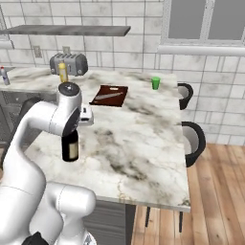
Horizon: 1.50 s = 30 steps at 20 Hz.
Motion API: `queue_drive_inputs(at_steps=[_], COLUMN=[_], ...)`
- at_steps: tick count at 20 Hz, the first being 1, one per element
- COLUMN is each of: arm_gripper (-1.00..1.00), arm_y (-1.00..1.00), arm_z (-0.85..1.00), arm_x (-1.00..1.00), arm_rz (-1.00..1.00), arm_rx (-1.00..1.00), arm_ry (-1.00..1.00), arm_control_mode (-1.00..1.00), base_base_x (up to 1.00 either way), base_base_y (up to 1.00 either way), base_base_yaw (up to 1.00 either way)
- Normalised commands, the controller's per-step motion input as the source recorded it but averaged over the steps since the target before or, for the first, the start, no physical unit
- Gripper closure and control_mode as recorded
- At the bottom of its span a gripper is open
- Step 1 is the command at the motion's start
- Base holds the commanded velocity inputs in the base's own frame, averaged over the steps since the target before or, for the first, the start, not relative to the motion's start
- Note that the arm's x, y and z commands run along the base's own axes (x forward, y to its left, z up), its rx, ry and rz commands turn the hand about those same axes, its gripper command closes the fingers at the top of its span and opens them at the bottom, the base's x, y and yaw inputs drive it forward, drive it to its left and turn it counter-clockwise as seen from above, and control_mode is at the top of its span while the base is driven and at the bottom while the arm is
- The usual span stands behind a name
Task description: Place the drinks on the dining counter in a tight cluster.
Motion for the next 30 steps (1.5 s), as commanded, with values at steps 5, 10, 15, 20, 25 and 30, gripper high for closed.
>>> queue_drive_inputs(at_steps=[5,10,15,20,25,30], arm_gripper=[1.0,1.0,1.0,1.0,1.0,1.0], arm_y=[0.1,0.21,0.3,0.09,0.12,0.0], arm_z=[-0.31,-0.44,-0.33,-0.03,-0.05,-0.16], arm_x=[0.3,0.15,0.05,0.06,0.0,0.0], arm_rz=[0.06,0.06,0.16,0.16,0.07,0.05], arm_rx=[0.0,0.09,0.13,0.02,-0.05,0.0], arm_ry=[-0.06,-0.11,-0.03,-0.01,0.03,0.01], arm_control_mode=[-1.0,-1.0,-1.0,-1.0,-1.0,-1.0], base_base_x=[0.0,0.0,0.0,0.0,0.0,0.0], base_base_y=[0.0,0.0,0.0,0.0,0.0,0.0], base_base_yaw=[0.0,0.0,0.0,0.0,0.0,0.0])
